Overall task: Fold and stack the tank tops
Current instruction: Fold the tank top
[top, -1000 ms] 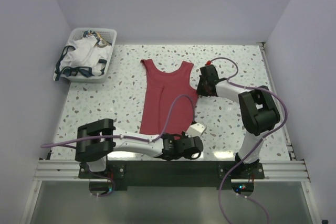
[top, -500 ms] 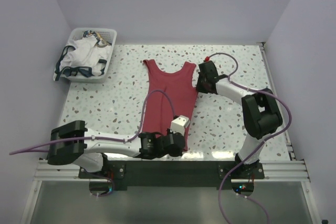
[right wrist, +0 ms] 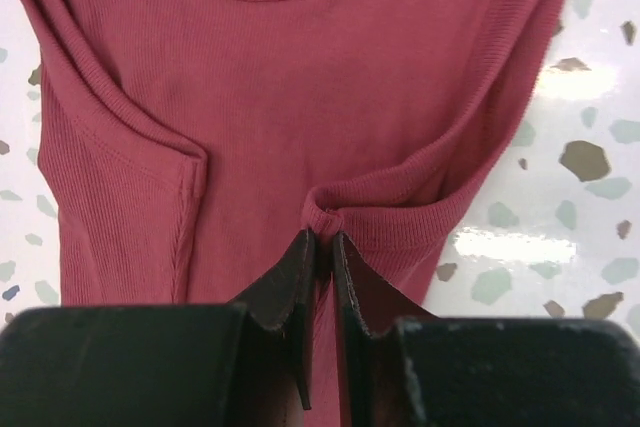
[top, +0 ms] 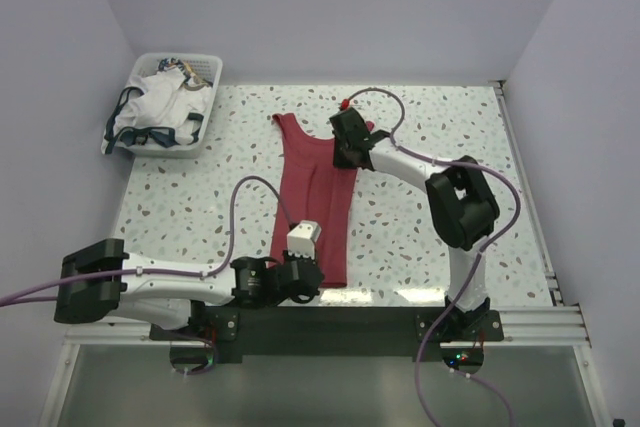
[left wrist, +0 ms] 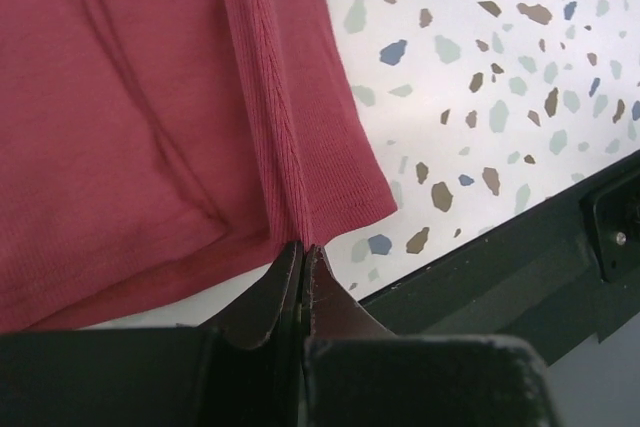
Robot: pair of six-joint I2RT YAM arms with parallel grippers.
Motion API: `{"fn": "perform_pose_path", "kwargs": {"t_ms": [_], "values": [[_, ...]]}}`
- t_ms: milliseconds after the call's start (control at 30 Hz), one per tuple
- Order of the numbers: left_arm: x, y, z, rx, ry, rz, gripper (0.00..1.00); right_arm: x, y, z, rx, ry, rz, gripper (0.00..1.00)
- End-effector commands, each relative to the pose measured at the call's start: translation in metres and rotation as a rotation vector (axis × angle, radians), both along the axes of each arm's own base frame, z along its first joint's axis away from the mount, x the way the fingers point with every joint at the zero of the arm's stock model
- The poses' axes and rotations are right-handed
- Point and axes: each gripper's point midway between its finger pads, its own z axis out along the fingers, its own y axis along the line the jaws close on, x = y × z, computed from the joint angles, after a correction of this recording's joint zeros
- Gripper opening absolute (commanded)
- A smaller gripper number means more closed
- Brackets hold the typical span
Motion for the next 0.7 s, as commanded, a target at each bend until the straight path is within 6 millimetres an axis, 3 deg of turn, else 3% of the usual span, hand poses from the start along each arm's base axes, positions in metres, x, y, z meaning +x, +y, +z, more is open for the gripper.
{"fn": "perform_pose_path", "kwargs": {"t_ms": [0, 267, 667], "values": [[0.005, 0.019, -0.003, -0.003, 0.008, 0.093, 0.00, 0.017, 0.017, 0.013, -0.010, -0.047, -0.013, 0.00], [0.002, 0.044, -0.013, 0.029, 0.036, 0.144, 0.00, 0.016, 0.049, 0.007, -0.014, -0.049, 0.029, 0.00], [-0.002, 0.052, -0.024, 0.060, 0.061, 0.156, 0.00, 0.020, 0.060, -0.007, -0.052, -0.036, 0.048, 0.00]]}}
